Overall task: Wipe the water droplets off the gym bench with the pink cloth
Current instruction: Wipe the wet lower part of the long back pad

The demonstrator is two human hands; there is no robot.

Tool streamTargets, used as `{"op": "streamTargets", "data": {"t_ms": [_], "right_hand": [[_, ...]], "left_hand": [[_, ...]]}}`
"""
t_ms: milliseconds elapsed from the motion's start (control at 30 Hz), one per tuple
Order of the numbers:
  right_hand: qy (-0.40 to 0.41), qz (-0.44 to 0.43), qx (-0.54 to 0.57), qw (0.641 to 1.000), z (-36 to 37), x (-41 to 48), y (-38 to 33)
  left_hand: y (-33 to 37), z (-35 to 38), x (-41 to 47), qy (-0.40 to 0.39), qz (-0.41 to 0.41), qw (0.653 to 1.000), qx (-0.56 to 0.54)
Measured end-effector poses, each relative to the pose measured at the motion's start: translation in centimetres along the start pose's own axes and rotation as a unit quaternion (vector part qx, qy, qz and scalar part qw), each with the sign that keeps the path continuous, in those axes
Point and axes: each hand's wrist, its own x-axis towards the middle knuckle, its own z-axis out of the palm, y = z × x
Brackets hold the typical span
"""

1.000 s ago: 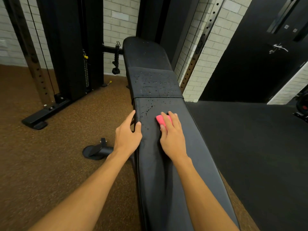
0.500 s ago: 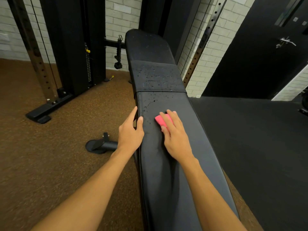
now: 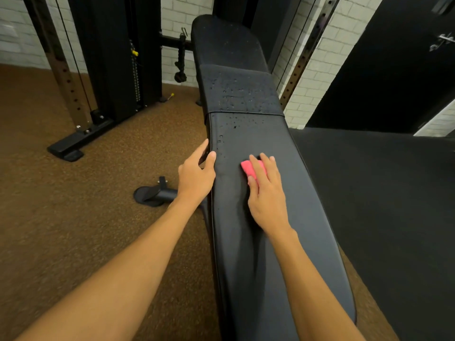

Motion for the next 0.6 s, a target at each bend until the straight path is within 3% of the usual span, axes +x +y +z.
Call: {"op": "streamTargets", "data": {"t_ms": [67, 333, 500, 600], "right_hand": [[0.008, 0.004, 0.004, 1.000, 1.0, 0.2, -1.4], [-0.069, -0.138, -0.016, 0.988, -0.5, -5.9, -1.2], [-0.038, -0.019, 0.013, 0.999, 0.0, -3.5, -1.8], [-0.068, -0.005, 0.042, 0.997, 0.2, -3.1, -3.2]], "left_hand": [[0.3, -0.1, -0.3, 0.005, 0.007, 1.000, -0.004], [1.5, -1.0, -1.2, 0.022, 0.013, 0.999, -0.034], [1.1, -1.4, -2.2, 0.030, 0.015, 0.999, -0.037], [1.1, -1.5, -2.7, 0.029, 0.017, 0.999, -0.039]]}}
